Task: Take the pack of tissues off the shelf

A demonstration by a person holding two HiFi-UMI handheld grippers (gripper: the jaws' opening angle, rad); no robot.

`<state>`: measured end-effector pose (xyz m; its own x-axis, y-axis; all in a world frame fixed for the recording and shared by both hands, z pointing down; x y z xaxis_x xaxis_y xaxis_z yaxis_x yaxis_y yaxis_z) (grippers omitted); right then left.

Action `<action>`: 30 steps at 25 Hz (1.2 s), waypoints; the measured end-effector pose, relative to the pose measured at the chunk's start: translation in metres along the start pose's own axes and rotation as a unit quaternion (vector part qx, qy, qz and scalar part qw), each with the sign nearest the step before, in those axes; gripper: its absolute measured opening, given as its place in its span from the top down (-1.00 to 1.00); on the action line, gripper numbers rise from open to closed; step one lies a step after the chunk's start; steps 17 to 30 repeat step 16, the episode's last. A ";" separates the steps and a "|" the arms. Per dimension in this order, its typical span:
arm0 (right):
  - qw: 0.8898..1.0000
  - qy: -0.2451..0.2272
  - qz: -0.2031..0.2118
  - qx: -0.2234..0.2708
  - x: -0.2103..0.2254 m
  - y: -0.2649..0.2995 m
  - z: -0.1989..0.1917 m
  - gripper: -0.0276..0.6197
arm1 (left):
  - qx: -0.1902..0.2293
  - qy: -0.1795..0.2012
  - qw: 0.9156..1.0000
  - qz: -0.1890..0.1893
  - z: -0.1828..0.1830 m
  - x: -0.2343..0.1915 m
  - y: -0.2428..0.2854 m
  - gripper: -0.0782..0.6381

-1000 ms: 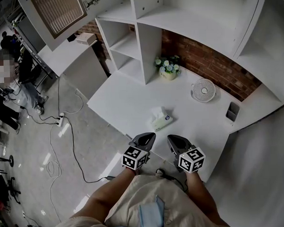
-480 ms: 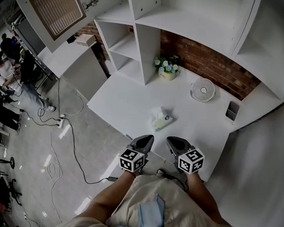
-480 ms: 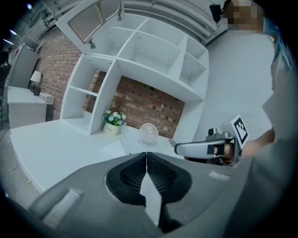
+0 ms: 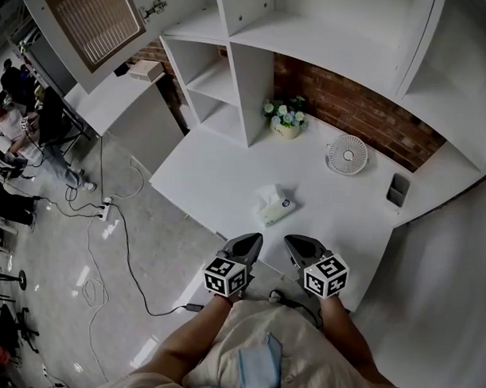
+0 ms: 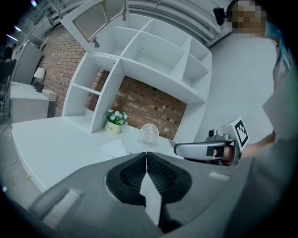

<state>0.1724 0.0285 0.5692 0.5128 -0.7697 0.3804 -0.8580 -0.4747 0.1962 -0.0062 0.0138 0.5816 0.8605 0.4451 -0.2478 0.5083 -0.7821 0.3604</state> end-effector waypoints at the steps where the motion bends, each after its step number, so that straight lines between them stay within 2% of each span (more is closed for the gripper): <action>1: 1.000 0.002 0.000 0.002 0.000 0.000 0.000 0.87 | 0.000 -0.002 1.000 0.000 0.000 0.000 0.000 0.75; 30: 1.000 0.004 0.003 0.002 -0.003 0.002 -0.001 0.87 | -0.002 -0.013 1.000 0.002 -0.003 -0.004 -0.005 0.75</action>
Point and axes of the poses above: the fingertips, and each gripper's own axes: y forward along the fingers, x to its right, z out of its top, the point moved 8 cm from there along -y, backward along the fingers, and after that the axes turned 15 degrees about z, right-handed, at the moved point
